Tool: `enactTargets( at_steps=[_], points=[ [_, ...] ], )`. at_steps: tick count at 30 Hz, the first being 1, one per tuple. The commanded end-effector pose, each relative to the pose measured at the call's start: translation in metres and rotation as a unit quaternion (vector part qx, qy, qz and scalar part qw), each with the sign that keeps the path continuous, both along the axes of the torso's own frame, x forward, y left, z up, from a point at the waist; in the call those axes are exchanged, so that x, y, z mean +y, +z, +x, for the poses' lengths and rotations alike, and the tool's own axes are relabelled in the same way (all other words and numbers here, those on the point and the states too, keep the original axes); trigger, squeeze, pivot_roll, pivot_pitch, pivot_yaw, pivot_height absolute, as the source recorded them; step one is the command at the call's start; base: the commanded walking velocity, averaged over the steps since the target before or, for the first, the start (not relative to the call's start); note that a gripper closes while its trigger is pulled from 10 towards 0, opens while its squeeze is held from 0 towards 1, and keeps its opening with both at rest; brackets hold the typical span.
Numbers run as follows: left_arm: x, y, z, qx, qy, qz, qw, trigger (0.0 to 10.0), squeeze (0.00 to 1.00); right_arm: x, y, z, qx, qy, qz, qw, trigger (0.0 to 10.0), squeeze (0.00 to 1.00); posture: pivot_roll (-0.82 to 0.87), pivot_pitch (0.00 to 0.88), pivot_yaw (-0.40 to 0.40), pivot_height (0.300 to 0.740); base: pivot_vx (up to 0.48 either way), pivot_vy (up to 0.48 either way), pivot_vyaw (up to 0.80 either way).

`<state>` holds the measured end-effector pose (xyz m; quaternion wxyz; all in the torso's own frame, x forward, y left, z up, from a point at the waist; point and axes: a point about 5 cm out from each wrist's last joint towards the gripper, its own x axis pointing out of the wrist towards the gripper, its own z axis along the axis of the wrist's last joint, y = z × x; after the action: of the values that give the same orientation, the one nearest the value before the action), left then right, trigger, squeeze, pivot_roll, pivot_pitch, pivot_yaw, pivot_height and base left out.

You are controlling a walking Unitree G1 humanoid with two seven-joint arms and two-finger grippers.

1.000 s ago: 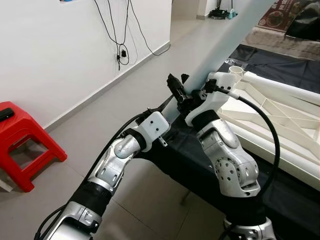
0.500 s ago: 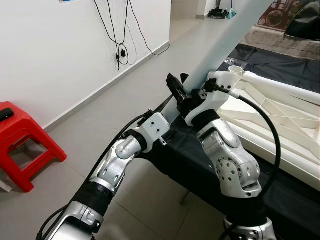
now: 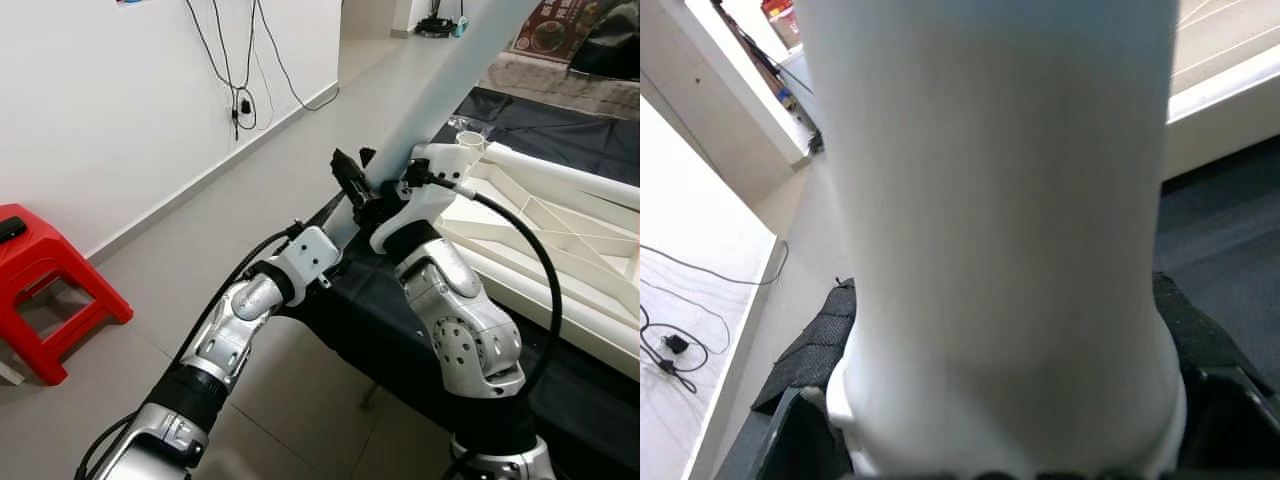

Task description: Building children table

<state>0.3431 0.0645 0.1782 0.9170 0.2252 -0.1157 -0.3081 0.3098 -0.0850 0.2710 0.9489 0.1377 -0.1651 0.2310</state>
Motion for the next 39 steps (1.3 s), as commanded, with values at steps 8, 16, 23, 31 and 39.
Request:
enactTargets(
  at_steps=[8, 16, 23, 31, 39],
  points=[
    [0.014, -0.005, -0.001, -0.001, 0.006, 0.021, 1.0, 10.0, 0.0, -0.002, -0.005, -0.002, -0.015, -0.007, -0.021, 1.0, 10.0, 1.0, -0.02, 0.099, 0.017, 0.74, 0.0, 0.0, 0.0],
    [0.024, -0.005, -0.003, 0.007, -0.001, 0.021, 1.0, 10.0, 0.0, -0.011, -0.008, 0.001, -0.014, -0.003, -0.036, 0.999, 10.0, 0.0, -0.01, 0.096, 0.017, 0.74, 0.0, 0.0, 0.0],
    [0.031, -0.007, -0.017, 0.054, -0.07, -0.016, 0.996, 10.0, 0.0, -0.023, -0.011, 0.003, -0.013, 0.062, -0.025, 0.998, 10.0, 0.0, 0.01, 0.091, 0.026, 0.74, 0.0, 0.0, 0.0],
    [0.029, -0.007, -0.035, 0.095, -0.146, -0.028, 0.984, 10.0, 0.0, -0.031, -0.014, 0.003, -0.017, 0.122, -0.037, 0.992, 10.0, 0.0, 0.02, 0.095, 0.018, 0.74, 0.0, 0.0, 0.0],
    [0.041, -0.014, -0.051, 0.151, -0.199, -0.015, 0.968, 10.0, 0.0, -0.025, -0.012, -0.01, 0.004, 0.275, -0.034, 0.961, 10.0, 0.0, 0.03, 0.107, 0.014, 0.74, 0.0, 0.0, 0.0]
  ],
)
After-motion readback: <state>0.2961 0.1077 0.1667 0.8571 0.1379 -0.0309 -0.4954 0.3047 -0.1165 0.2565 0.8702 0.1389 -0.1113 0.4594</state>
